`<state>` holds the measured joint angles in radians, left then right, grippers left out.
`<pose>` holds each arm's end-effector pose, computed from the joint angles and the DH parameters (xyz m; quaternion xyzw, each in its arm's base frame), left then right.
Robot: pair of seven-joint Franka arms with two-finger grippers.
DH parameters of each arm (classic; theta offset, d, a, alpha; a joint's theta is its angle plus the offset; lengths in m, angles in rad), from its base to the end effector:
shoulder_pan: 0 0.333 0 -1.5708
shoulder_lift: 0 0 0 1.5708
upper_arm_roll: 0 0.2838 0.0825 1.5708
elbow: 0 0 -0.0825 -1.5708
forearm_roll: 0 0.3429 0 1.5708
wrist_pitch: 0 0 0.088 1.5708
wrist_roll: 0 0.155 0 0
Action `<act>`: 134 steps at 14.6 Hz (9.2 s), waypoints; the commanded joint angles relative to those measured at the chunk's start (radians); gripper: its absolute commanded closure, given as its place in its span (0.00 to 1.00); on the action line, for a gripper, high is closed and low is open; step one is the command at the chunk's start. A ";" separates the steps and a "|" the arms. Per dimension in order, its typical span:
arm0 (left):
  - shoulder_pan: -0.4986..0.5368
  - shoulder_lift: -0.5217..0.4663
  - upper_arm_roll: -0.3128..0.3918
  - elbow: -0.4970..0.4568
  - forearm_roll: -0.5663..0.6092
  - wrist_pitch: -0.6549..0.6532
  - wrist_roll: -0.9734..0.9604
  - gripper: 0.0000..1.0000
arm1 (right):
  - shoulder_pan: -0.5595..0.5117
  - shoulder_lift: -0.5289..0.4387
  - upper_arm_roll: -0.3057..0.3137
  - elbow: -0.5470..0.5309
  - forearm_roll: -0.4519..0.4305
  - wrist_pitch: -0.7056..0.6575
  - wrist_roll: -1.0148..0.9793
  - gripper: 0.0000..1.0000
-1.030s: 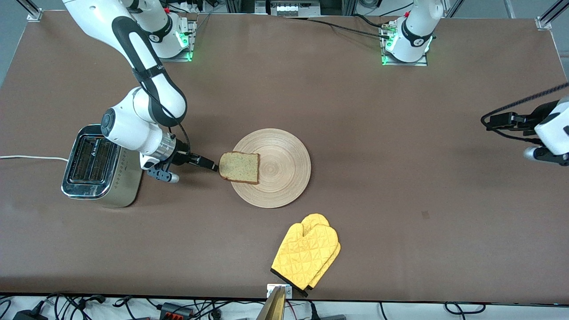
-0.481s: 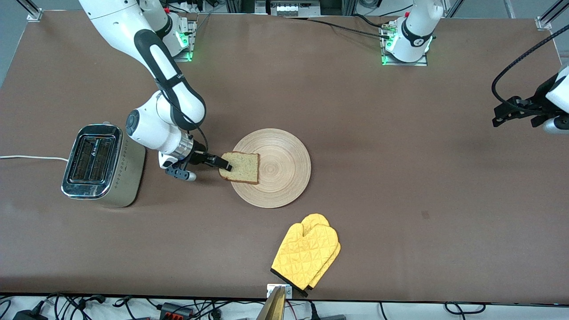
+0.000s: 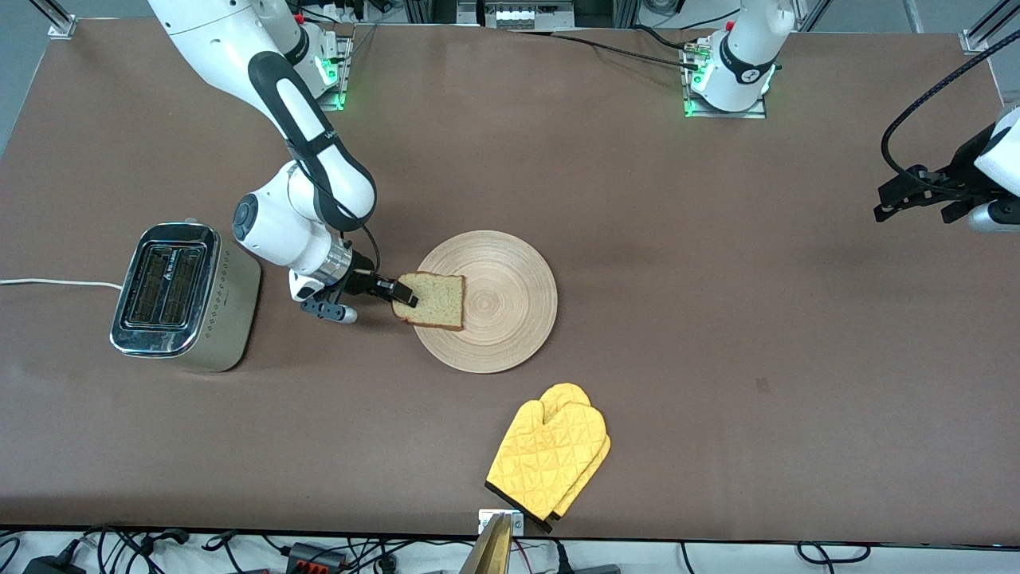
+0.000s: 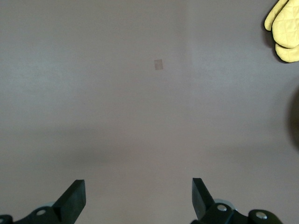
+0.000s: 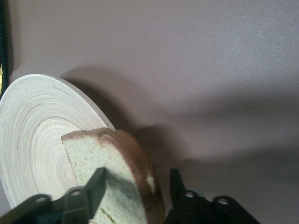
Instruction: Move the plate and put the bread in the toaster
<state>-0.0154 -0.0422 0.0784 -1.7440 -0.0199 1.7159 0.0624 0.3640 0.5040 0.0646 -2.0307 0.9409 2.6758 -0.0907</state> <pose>0.5105 0.0299 0.5033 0.9999 0.0016 0.0077 0.0110 0.5291 0.2344 0.1642 -0.9554 0.1539 -0.0160 0.2517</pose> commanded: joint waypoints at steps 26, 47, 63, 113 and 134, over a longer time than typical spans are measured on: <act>-0.009 -0.007 0.008 0.026 -0.012 -0.079 -0.021 0.00 | -0.043 -0.177 -0.374 0.656 -0.804 -1.246 0.098 1.00; -0.008 -0.007 0.009 0.026 -0.012 -0.087 -0.021 0.00 | -0.149 -0.019 -0.381 0.689 -1.024 -1.033 -0.017 1.00; -0.008 -0.007 0.011 0.026 -0.012 -0.087 -0.019 0.00 | -0.109 0.034 -0.379 0.687 -1.002 -0.919 0.063 1.00; -0.006 -0.007 0.014 0.026 -0.012 -0.101 -0.016 0.00 | -0.077 -0.200 -0.381 0.756 -0.836 -1.314 0.177 0.00; -0.009 -0.036 -0.078 0.050 0.037 -0.122 -0.010 0.00 | -0.380 -0.211 -0.161 0.747 -0.781 -1.298 0.127 0.00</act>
<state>-0.0269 -0.0685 0.0021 -1.7009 0.0262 1.6099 0.0479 0.1593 0.3167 -0.2688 -1.2720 0.1801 1.3823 0.0536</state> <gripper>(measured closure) 0.000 0.000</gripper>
